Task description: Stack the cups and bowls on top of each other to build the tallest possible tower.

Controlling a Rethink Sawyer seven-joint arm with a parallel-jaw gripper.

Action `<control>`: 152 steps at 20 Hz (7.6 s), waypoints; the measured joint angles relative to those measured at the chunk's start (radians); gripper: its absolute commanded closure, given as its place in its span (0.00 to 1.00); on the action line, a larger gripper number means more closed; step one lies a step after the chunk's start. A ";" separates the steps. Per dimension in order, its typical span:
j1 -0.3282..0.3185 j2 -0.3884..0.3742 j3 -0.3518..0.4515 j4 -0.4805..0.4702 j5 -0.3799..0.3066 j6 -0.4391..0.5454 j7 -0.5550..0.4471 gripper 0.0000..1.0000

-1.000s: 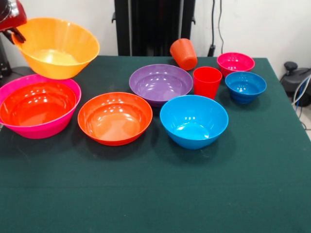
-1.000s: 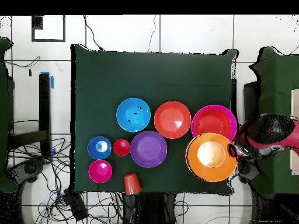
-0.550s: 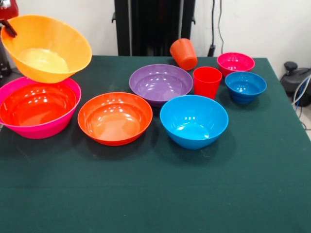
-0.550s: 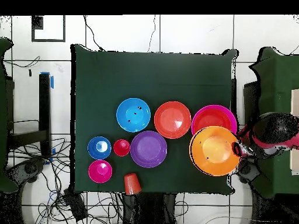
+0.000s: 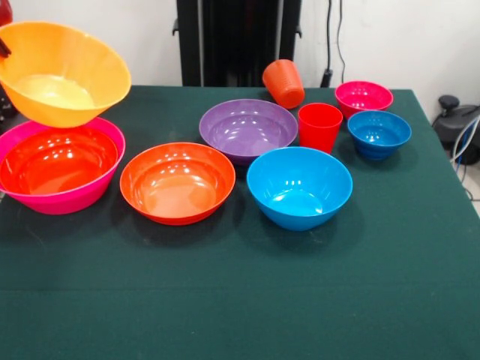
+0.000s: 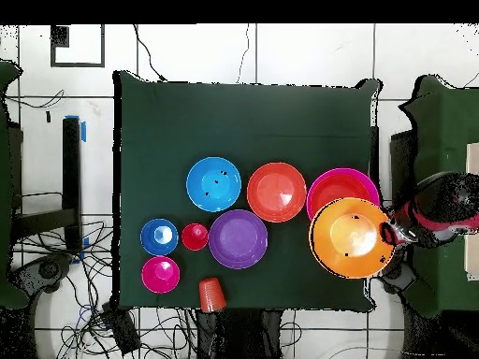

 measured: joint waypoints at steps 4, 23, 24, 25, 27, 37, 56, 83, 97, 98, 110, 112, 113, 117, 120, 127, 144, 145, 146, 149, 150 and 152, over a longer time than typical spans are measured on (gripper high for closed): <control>0.008 0.008 0.002 -0.033 -0.001 0.014 -0.037 1.00; 0.025 0.133 0.032 -0.122 0.010 0.015 -0.144 1.00; 0.024 0.139 0.034 -0.122 0.011 0.015 -0.144 1.00; 0.023 0.145 0.036 -0.122 0.013 0.015 -0.144 1.00; 0.020 0.159 0.040 -0.120 0.016 0.015 -0.144 1.00; 0.003 0.202 0.046 -0.105 0.017 -0.018 -0.144 1.00; 0.038 0.223 0.051 -0.139 0.010 -0.026 -0.160 1.00; 0.048 0.181 0.060 -0.150 -0.037 -0.156 -0.163 1.00; 0.039 0.145 0.060 -0.143 -0.044 -0.228 -0.163 0.00; 0.038 0.144 0.060 -0.142 -0.044 -0.228 -0.163 0.00; 0.021 0.129 0.058 -0.134 -0.044 -0.229 -0.163 0.00; 0.021 0.129 0.058 -0.132 -0.044 -0.229 -0.163 0.00; 0.021 0.129 0.058 -0.131 -0.044 -0.229 -0.163 0.00; 0.021 0.129 0.058 -0.129 -0.044 -0.229 -0.163 0.00; 0.022 0.129 0.056 -0.127 -0.045 -0.229 -0.163 0.00; 0.020 0.128 0.056 -0.105 -0.046 -0.229 -0.163 0.00; -0.060 0.036 0.053 0.148 -0.045 -0.337 -0.163 0.00; -0.063 0.031 0.052 0.160 -0.045 -0.345 -0.163 0.00; -0.066 0.025 0.050 0.176 -0.045 -0.358 -0.163 0.00; -0.067 0.009 0.046 0.212 -0.045 -0.383 -0.163 0.00; -0.067 0.004 0.046 0.224 -0.044 -0.393 -0.163 0.00; -0.067 -0.006 0.045 0.248 -0.043 -0.413 -0.163 0.00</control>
